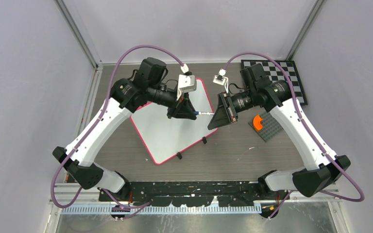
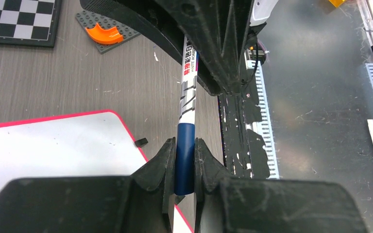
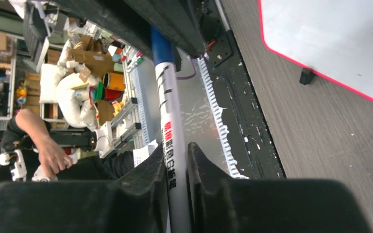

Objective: Write a sentence on the whiteboard
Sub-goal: Open the whiteboard marker at the center of the board.

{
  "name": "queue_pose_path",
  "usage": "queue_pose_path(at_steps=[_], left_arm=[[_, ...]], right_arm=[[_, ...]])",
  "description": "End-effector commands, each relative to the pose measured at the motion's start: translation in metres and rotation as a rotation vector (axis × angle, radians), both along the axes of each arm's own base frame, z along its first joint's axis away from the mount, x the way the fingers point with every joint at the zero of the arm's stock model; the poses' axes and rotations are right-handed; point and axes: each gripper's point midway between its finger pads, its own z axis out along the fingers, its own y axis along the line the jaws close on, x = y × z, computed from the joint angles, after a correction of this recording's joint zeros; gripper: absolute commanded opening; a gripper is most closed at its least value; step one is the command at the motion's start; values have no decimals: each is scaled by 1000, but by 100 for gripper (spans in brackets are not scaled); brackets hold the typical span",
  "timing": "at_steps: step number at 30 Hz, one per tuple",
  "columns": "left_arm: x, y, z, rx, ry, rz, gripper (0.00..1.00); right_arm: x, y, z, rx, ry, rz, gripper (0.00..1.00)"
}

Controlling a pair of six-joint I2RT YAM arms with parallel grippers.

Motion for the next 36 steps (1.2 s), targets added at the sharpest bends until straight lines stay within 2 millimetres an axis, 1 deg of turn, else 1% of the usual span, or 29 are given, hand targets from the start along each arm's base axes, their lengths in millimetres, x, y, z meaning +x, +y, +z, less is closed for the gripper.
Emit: queue_pose_path(at_steps=[1, 2, 3, 5, 6, 7, 8, 9, 12, 17, 21, 23, 26, 27, 28, 29, 30, 31, 33, 36], left_arm=[[7, -6, 19, -45, -51, 18, 0], [6, -6, 20, -48, -50, 16, 0], [5, -5, 21, -49, -48, 15, 0], [7, -4, 19, -38, -55, 31, 2], [10, -2, 17, -29, -64, 47, 15], [11, 0, 16, -22, -73, 58, 24], [14, 1, 14, -16, -80, 72, 30], [16, 2, 14, -17, -87, 84, 32], [21, 1, 19, -24, -101, 102, 32], [36, -4, 33, -46, -137, 137, 32], [39, -4, 32, -45, -139, 144, 33], [33, -3, 28, -43, -128, 119, 33], [13, -1, 22, -50, -80, 38, 29], [7, 0, 21, -53, -65, 17, 27], [2, 0, 21, -56, -56, 1, 20], [-1, -1, 20, -55, -54, -10, 10], [-1, -1, 21, -55, -53, -12, 1], [-2, 0, 21, -54, -54, -14, 0], [-2, 1, 20, -46, -54, -17, 0], [1, 2, 17, -33, -56, 2, 0]], right_arm=[[-6, 4, 19, 66, -39, 32, 14], [-6, 4, 19, 64, -36, 32, 4], [-6, 4, 18, 65, -37, 33, 1], [-7, 3, 17, 64, -43, 33, 0], [-8, 2, 17, 65, -46, 33, 0], [-9, 2, 17, 66, -49, 33, 0], [-10, 1, 17, 65, -52, 33, 0], [-11, 1, 16, 65, -53, 34, 0], [-13, 0, 15, 66, -53, 40, 0], [-15, -2, 9, 56, -51, 47, 0], [-16, -3, 10, 52, -56, 47, 0], [-15, -3, 11, 47, -66, 40, 0], [-11, -4, 12, 44, -96, 39, 0], [-11, -3, 12, 44, -95, 41, 0], [-11, -3, 12, 45, -90, 43, 0], [-9, -2, 12, 41, -83, 40, 9], [-8, -1, 11, 36, -75, 36, 23], [-7, -1, 11, 34, -71, 33, 33], [-5, 0, 12, 36, -82, 30, 48], [2, 2, 16, 34, -75, -16, 53]])
